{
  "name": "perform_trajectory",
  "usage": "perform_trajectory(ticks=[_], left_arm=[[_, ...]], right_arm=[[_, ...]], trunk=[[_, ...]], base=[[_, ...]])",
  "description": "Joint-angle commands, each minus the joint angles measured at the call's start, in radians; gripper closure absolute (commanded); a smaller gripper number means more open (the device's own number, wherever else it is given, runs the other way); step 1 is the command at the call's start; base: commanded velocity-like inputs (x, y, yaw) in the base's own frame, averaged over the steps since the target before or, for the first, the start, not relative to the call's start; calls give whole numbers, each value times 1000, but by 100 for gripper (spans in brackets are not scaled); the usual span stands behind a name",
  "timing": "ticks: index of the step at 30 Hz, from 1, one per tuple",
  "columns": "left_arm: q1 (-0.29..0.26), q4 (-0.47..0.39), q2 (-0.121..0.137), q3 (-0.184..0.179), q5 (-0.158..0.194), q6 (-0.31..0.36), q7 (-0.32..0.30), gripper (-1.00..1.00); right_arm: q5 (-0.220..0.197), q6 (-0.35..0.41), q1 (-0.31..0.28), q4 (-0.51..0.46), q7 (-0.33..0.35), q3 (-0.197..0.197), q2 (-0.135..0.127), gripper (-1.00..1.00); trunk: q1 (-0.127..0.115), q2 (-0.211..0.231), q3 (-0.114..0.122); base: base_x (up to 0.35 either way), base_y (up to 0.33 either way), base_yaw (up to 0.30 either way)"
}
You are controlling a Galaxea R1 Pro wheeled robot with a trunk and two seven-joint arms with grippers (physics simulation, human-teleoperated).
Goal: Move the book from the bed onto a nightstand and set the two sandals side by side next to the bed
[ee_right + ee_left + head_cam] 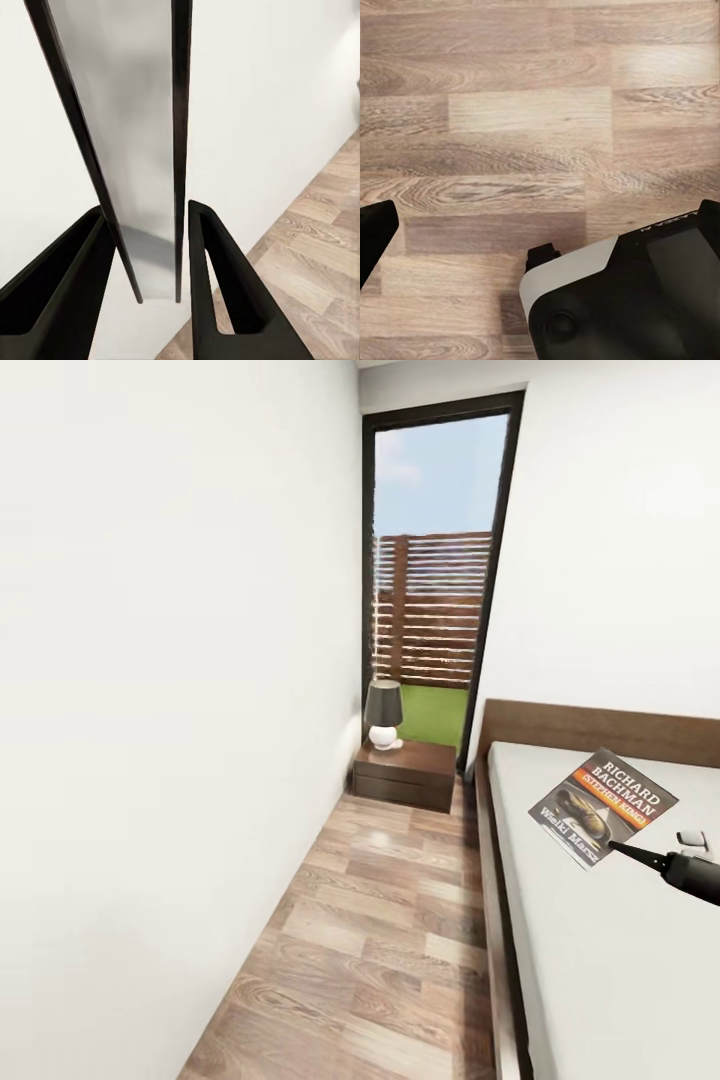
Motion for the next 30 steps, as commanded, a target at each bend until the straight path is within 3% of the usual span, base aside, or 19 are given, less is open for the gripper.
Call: perform_trajectory(ticks=[1,30], left_arm=[[-1,1,0,-5,-3,-3,0,-100],[0,1,1,-5,-3,-3,1,-100]], right_arm=[[0,8,-1,1,3,-2,0,100],[-2,8,-1,1,6,-4,-3,100]], trunk=[[1,-1,0],[1,-1,-2]], base=[[198,54,0],[324,94,0]])
